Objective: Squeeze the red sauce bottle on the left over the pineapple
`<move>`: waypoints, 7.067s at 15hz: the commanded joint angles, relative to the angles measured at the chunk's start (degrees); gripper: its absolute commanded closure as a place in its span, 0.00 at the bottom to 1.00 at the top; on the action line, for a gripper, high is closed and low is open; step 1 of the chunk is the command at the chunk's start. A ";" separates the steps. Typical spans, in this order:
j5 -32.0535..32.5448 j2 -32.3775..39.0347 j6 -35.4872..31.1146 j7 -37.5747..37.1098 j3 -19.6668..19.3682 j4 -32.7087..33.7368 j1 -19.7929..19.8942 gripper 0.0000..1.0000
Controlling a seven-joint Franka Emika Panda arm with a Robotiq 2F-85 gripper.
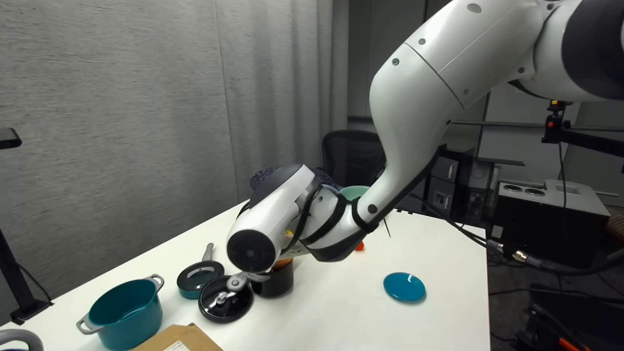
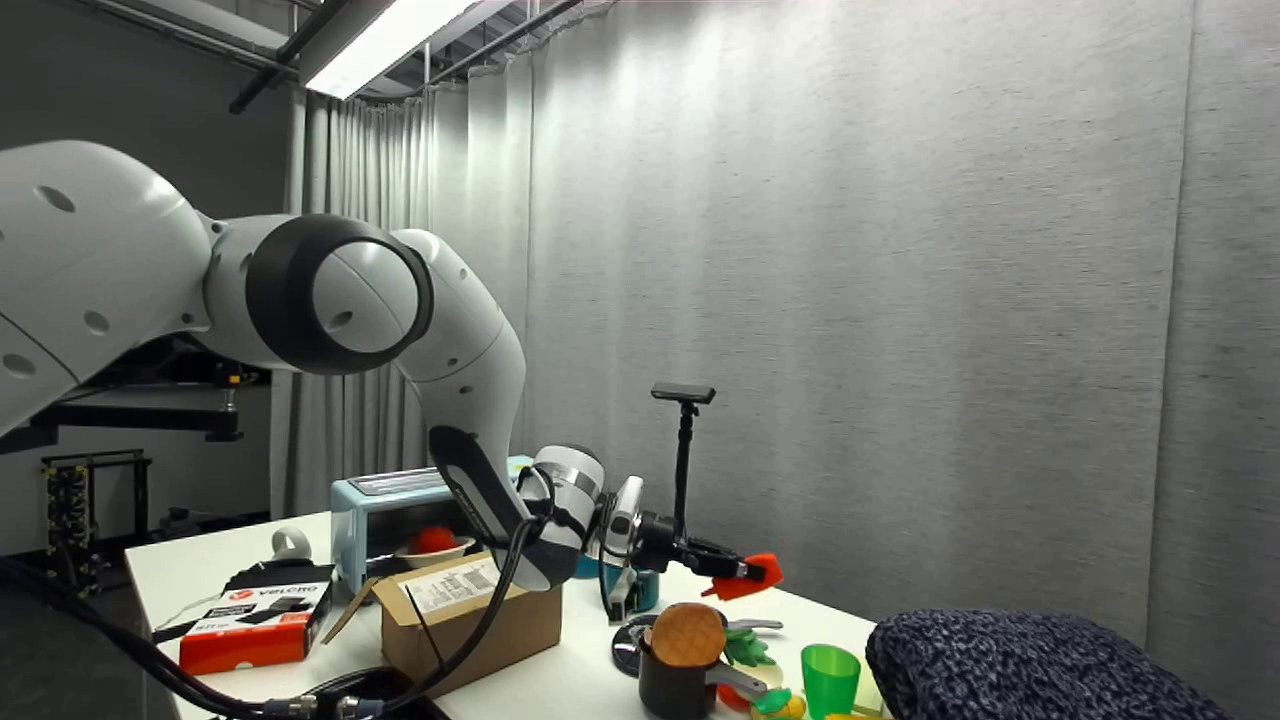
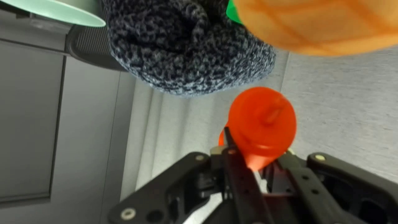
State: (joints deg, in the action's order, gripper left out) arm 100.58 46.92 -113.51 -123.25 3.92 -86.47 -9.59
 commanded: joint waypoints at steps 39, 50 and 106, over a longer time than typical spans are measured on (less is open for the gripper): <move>-98.62 -9.82 -9.96 36.66 6.78 4.95 26.64 0.96; -125.53 3.80 8.02 58.58 -3.98 13.34 27.31 0.96; -98.79 15.92 -17.22 72.74 -15.59 32.55 10.88 0.00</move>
State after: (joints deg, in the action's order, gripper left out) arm -0.02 62.50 -131.41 -55.43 -11.86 -54.22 0.32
